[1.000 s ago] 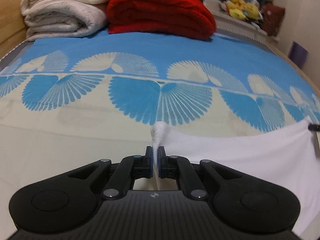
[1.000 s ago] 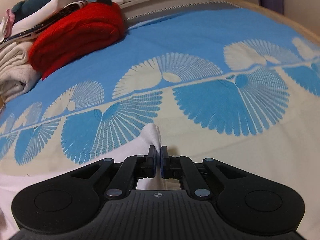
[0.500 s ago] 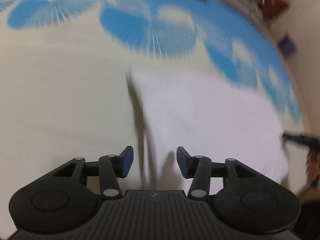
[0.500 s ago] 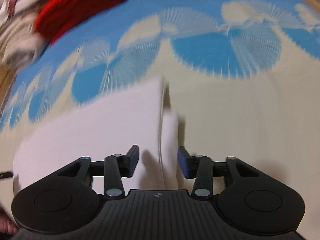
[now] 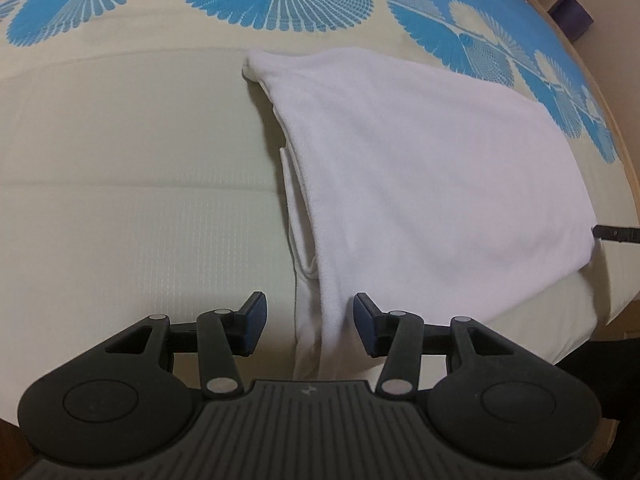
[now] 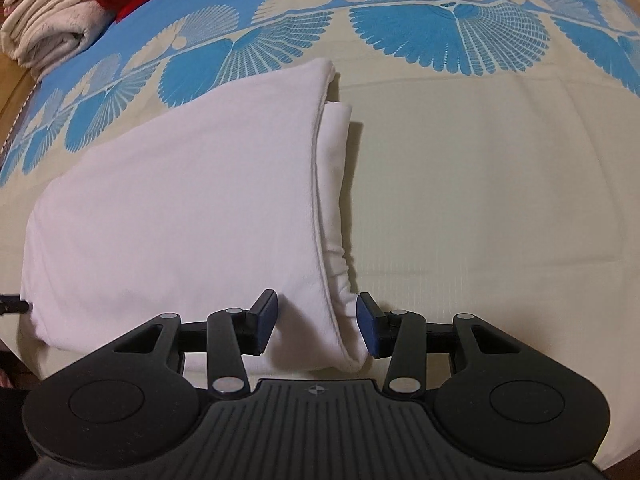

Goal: Fold small clothes

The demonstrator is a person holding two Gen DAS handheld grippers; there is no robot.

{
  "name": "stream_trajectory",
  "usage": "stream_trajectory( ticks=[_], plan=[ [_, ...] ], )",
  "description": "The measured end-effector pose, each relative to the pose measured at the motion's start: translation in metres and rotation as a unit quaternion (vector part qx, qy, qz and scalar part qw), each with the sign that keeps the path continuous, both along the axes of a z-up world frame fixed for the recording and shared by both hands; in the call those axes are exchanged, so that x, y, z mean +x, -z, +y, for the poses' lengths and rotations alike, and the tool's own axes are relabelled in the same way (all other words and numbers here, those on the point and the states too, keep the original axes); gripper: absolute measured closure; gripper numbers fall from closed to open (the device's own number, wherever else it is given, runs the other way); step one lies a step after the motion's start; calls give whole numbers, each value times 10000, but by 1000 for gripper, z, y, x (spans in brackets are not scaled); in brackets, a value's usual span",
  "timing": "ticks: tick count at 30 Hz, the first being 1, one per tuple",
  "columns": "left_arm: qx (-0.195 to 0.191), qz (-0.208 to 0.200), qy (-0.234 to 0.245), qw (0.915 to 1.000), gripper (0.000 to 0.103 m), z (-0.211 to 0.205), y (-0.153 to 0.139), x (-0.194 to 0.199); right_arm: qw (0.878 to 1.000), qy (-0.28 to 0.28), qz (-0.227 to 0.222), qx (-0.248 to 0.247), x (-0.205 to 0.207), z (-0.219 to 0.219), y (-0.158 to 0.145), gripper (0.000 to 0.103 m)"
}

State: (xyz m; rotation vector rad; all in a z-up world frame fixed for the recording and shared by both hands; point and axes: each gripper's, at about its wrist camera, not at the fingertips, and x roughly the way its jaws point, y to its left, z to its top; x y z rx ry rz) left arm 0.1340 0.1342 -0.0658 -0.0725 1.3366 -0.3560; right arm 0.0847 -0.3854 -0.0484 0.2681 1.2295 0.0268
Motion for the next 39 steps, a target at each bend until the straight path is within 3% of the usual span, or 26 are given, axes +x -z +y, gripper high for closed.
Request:
stream_trajectory(
  ticks=[8,11,13,15,16,19,22,24,27,29,32,36,39],
  plan=[
    [346,52,296,9989,53,-14,5,-2,9993,-218,144,-285,-6,2,6,58],
    [435,53,416,9982,75,-16,8,-2,9987,-298,200,-374,-7,3,10,61],
    [409,67,488,9979,87,-16,8,-2,9982,-354,251,-424,-7,4,12,79],
    [389,56,570,9976,95,-18,7,-2,9982,-363,259,-395,-7,4,13,88],
    [404,29,595,9974,96,-18,6,-2,9984,-362,247,-367,-7,4,12,95],
    [325,-46,559,9979,97,-11,-1,-3,9985,-396,177,-331,-7,3,8,99],
    [215,-203,267,9992,98,2,-11,-1,9992,-365,103,-160,-9,-1,-2,100],
    [325,-69,306,9990,98,6,-5,-4,9993,-314,130,-173,-11,-4,-5,100],
    [643,185,675,9955,97,-5,8,-10,9966,-488,531,-388,-13,2,11,100],
    [681,244,658,9952,96,-8,8,-10,9929,-774,699,-580,-15,12,18,99],
    [362,100,340,9987,94,2,-6,-4,9946,-675,496,-610,-14,12,8,98],
    [-66,31,40,10000,94,13,-15,-2,9967,-586,-126,-551,-14,8,-14,93],
    [561,338,563,9963,93,-4,6,-7,9957,-683,121,-608,-12,12,-1,93]
  ],
)
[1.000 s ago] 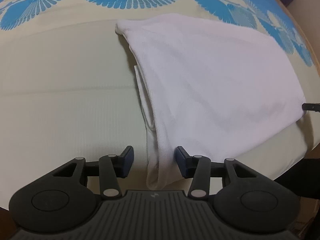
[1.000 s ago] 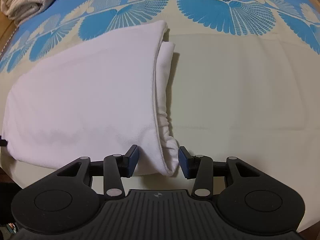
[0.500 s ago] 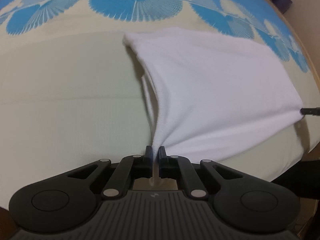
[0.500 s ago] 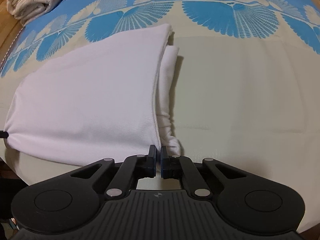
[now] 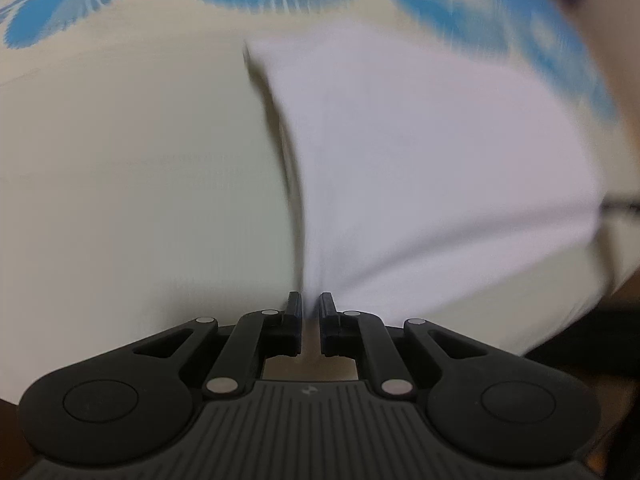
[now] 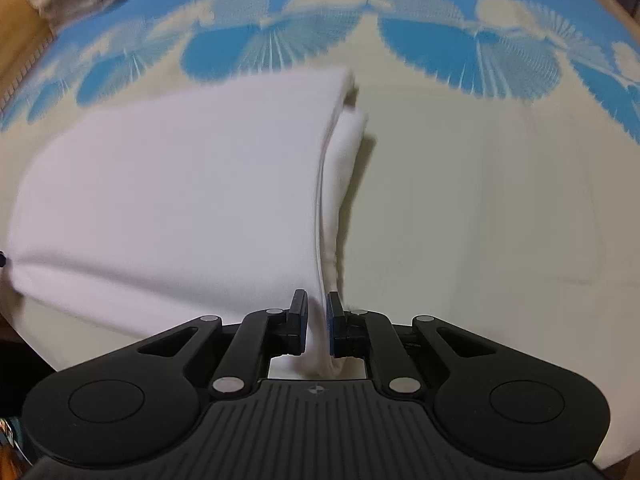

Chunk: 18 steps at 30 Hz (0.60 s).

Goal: Fold small clothes

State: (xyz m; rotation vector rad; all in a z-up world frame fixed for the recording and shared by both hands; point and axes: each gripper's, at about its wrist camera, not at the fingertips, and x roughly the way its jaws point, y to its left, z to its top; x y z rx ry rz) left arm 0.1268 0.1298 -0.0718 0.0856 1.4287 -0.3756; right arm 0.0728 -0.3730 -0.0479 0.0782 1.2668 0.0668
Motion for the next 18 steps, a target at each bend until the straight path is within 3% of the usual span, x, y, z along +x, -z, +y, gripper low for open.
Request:
stream_trajectory(
  ticks=[2,4,9,11,13,15,18],
  plan=[
    [415,154,361,9984,87,-10,14,-8,9980,-193,374,-481,2,6,17,93],
    [474,14,308,9984,82,-10,8,-7,9961,-202,478,-718,3,6,20,74],
    [686,-567,-510,9947,80,7,-34,-10,9911,-31,-356,-1281,5,0,-27,70],
    [463,-780,-1269,9878,70,15,-55,-17,9865,196,-739,-1451,2,-7,-53,69],
    [-97,-797,-2028,9759,60,20,-65,-34,9837,515,-1203,-1237,-4,-12,-81,64],
    [-738,-510,-2514,9637,55,16,-56,-48,9797,609,-1681,-908,-15,-14,-105,59],
    [-1302,-103,-2827,9503,47,4,-23,-66,9697,527,-2212,-892,-32,-4,-115,57]
  ],
)
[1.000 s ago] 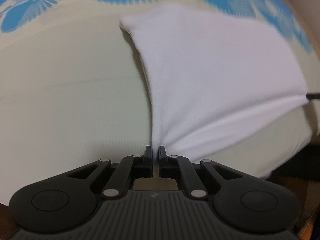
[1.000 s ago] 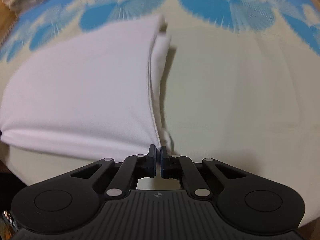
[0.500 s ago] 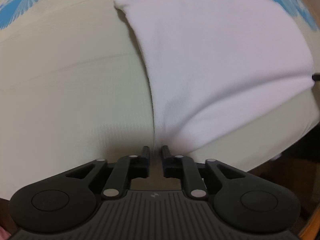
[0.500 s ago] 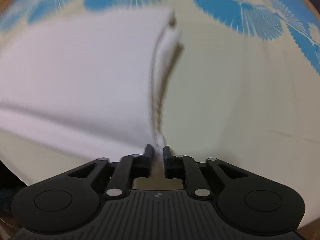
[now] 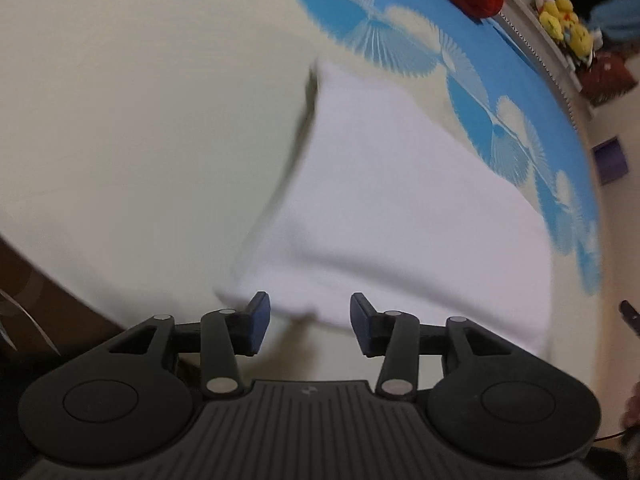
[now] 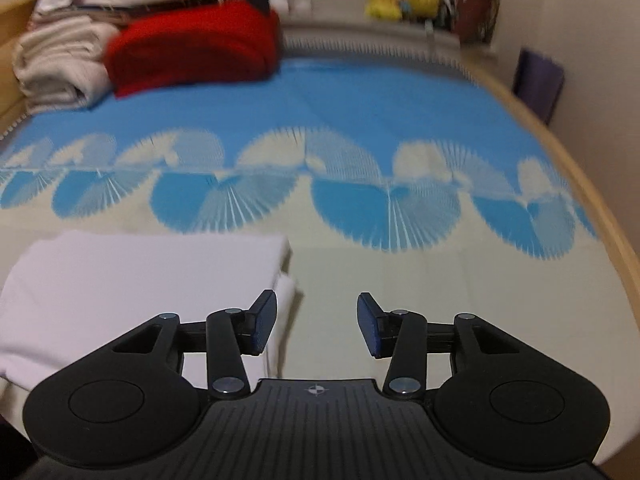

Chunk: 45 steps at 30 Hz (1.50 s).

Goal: Fold small clothes

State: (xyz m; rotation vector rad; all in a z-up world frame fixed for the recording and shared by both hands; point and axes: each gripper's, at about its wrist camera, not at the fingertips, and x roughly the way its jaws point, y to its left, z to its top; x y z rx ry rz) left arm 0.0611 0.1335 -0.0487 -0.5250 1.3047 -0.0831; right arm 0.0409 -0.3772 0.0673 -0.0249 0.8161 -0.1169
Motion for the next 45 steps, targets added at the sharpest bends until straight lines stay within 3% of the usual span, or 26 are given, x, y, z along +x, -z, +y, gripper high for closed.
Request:
stream_trajectory(
  ticks=[2,4,7,12,15,16,18,21,25,30,38,45],
  plan=[
    [-73,102,-145,9998,46,-3,20,-7,9996,-66,-166,-196,-7,5,8,57],
    [88,111,-252,9996,46,-5,32,-11,9985,-127,37,-536,-2,11,18,57],
    [28,60,-601,9982,46,0,50,-9,9954,-187,-61,-933,-6,20,16,57],
    [-166,-309,-1017,9942,45,7,52,-13,9945,46,269,-1007,-2,10,28,56],
    [-78,-474,-1082,9930,48,6,50,-13,9957,369,394,-750,1,-3,32,56],
    [8,-539,-1080,9927,52,5,50,-13,9958,484,431,-643,1,-7,32,56],
    [284,-566,-1005,9929,87,4,49,-12,9948,752,524,-443,2,-17,35,57],
    [293,-622,-952,9931,94,2,47,-9,9922,1079,572,-234,2,-27,39,57],
    [468,-965,-804,9910,96,-3,30,-12,9898,1308,569,-36,0,-32,40,57],
    [659,-1294,-710,9868,96,-5,7,-23,9897,1330,511,-146,1,-26,39,57],
    [1115,-1029,-780,9853,96,7,13,-20,9892,1380,467,-156,0,-25,37,57],
    [1526,-1162,-520,9801,96,-6,9,-17,9885,1438,451,-142,-5,-30,37,57]
  ],
)
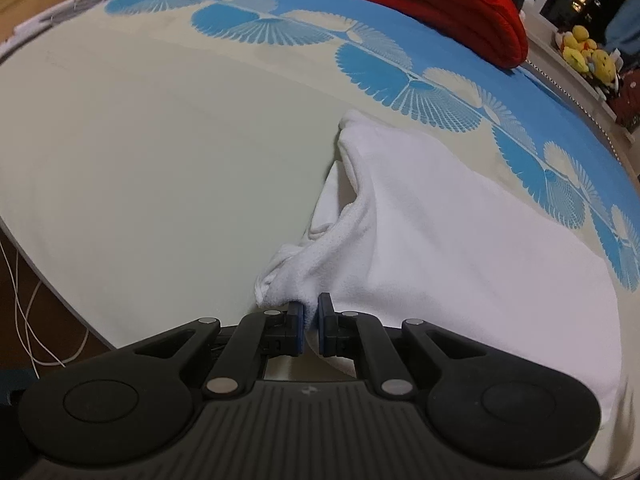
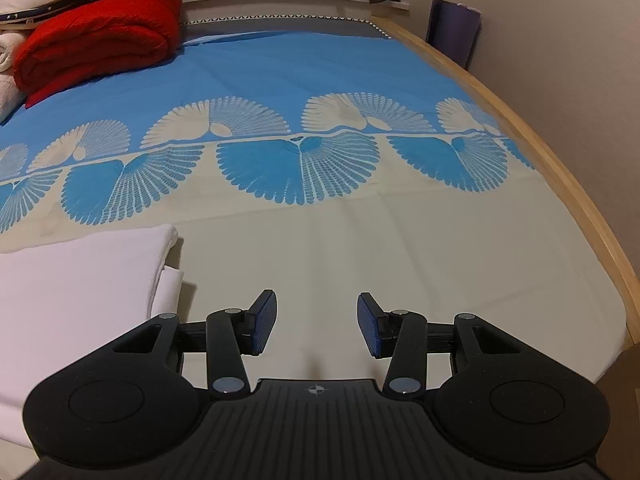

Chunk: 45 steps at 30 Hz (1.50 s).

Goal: Fold small clothes

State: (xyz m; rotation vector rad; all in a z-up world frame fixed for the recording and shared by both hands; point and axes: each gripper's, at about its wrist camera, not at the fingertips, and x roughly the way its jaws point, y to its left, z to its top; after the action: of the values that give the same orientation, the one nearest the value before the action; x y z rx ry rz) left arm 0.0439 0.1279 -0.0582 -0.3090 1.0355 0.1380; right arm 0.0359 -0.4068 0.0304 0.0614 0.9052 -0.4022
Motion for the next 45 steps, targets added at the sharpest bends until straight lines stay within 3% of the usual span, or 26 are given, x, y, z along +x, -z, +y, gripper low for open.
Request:
stream_trajectory(
  ticks=[5,11,15,18,20,23,25,27,29,32,34,36,38,41,43,44,45],
  plan=[
    [167,-197,24,9997,97,-14,-18,6,9999,66,-98,76,-6,-8,-3,56],
    [386,-991,550,9928,98,-78,-71,16,9989,198,-330,270,-10,-22,-11,56],
    [457,-1672,1468,9739,98,-160,-102,8,9985,188,-394,328,-11,-27,-11,57],
    [409,-2037,2428,9476,99,-238,-109,-9,9984,128,-462,317,-14,-30,-12,57],
    [284,-2040,3028,9305,99,-281,-101,-21,9981,108,-509,328,-17,-32,-12,57],
    [277,-1598,4183,8937,92,-347,-67,-42,9975,92,-584,387,-18,-36,-13,57],
    [28,-861,4623,8825,88,-369,-41,-47,9970,79,-610,469,-18,-37,-12,56],
    [-256,-443,4658,8834,87,-367,-36,-44,9963,19,-606,615,-18,-37,-8,57],
    [-427,-466,4590,8862,82,-350,-52,-32,9951,-99,-568,807,-17,-34,-1,56],
    [-232,-525,4405,8959,78,-321,-80,-1,9885,-419,-493,1366,-12,-28,18,56],
    [-23,-527,4271,9027,78,-297,-95,24,9821,-545,-167,1796,-5,-23,34,56],
    [92,-454,4232,9049,78,-275,-101,49,9729,-703,118,2199,5,-16,46,56],
    [107,-306,4241,9050,77,-260,-95,65,9694,-900,206,2274,11,-4,54,53],
    [-53,-111,4345,9006,77,-249,-70,76,9683,-1110,588,2160,20,14,70,52],
    [-324,343,4544,8895,77,-247,-34,75,9643,-1411,922,2044,24,27,78,55],
    [-161,727,4626,8834,78,-251,-18,70,9633,-1564,1020,1929,23,34,81,61],
    [214,1033,4758,8732,80,-259,-1,66,9624,-1684,1071,1844,23,38,82,75]
  ],
)
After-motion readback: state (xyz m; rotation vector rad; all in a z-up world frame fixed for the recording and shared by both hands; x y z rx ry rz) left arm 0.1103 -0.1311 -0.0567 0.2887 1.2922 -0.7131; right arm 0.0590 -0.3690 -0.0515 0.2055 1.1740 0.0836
